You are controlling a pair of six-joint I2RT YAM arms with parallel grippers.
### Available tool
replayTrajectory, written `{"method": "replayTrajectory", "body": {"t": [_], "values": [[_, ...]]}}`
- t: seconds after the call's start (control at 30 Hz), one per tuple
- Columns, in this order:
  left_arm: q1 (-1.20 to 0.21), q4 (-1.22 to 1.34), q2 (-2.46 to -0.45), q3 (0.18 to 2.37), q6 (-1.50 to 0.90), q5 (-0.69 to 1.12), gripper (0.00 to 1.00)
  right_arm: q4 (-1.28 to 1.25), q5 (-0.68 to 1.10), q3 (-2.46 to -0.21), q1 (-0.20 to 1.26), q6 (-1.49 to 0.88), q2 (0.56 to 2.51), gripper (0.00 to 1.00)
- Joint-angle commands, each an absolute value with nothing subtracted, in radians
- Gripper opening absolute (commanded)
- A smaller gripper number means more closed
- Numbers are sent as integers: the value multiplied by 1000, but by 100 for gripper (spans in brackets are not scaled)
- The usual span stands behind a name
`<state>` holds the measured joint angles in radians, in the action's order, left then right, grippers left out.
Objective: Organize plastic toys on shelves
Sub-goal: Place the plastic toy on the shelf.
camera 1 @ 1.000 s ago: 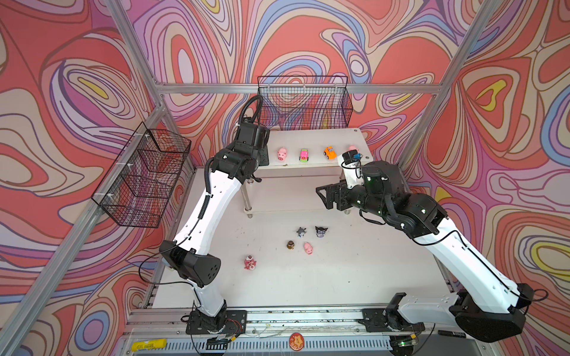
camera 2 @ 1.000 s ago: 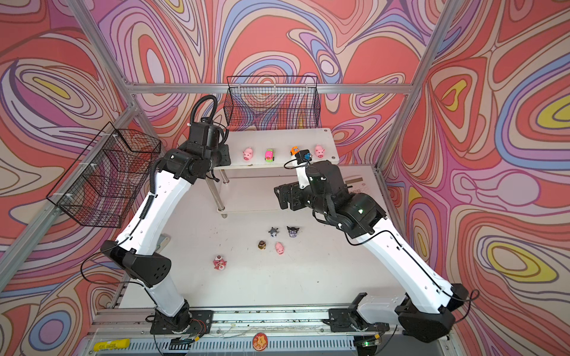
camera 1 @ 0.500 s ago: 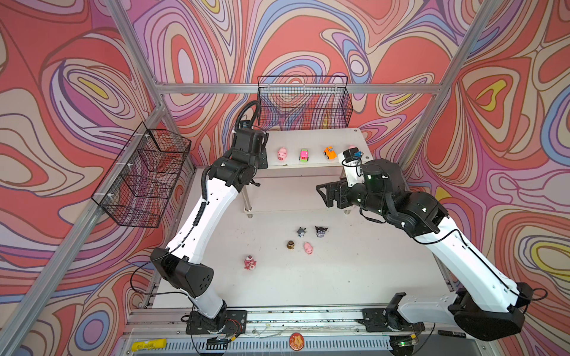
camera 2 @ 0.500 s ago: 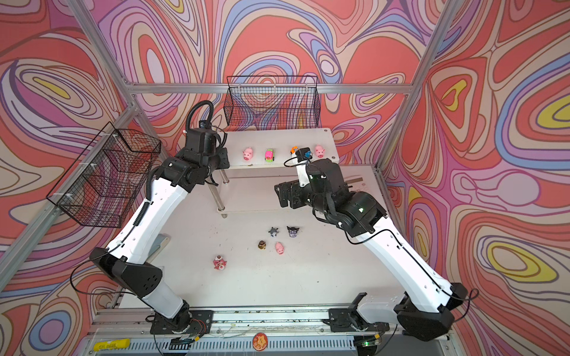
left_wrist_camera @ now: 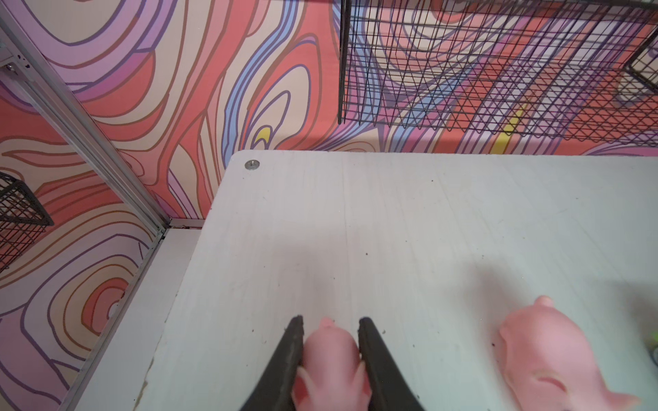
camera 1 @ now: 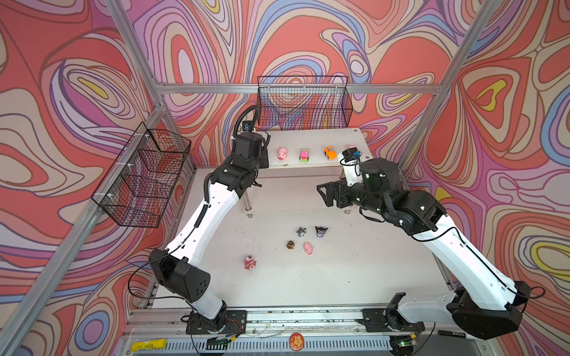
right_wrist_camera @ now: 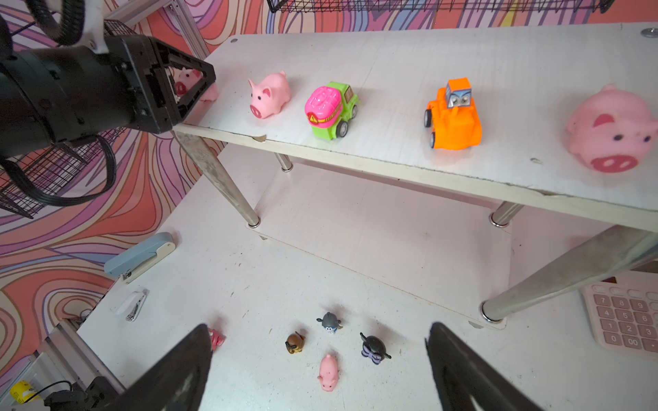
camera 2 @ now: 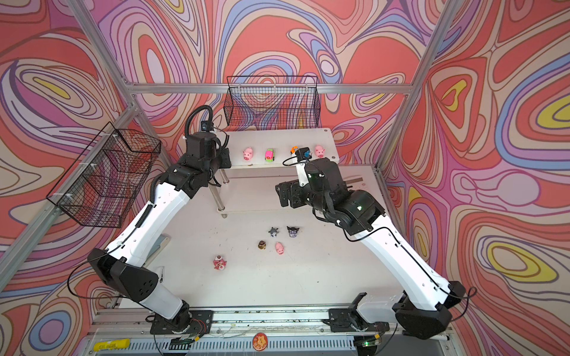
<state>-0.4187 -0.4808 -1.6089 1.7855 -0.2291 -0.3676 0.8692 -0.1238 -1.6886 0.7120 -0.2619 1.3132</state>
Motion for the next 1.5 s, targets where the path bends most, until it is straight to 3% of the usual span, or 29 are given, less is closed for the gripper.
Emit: {"method": "replayTrajectory", "body": {"t": [0.0, 0.3, 0.57, 1.07, 1.47], "values": [[-413, -397, -1589, 1755, -172, -378, 30, 879, -136, -1715, 704, -247, 1330, 98], [-413, -387, -1581, 1731, -171, -388, 33, 877, -119, -1731, 698, -249, 1349, 98], [-413, -398, -1551, 1707, -181, -373, 46, 878, -108, -1735, 697, -253, 1352, 98], [-413, -430, -1507, 1762, -186, -340, 56, 885, -109, -1733, 696, -259, 1344, 99], [-415, -521, -1313, 1768, -239, -307, 66, 904, -184, -1709, 696, -290, 1287, 98]]}}
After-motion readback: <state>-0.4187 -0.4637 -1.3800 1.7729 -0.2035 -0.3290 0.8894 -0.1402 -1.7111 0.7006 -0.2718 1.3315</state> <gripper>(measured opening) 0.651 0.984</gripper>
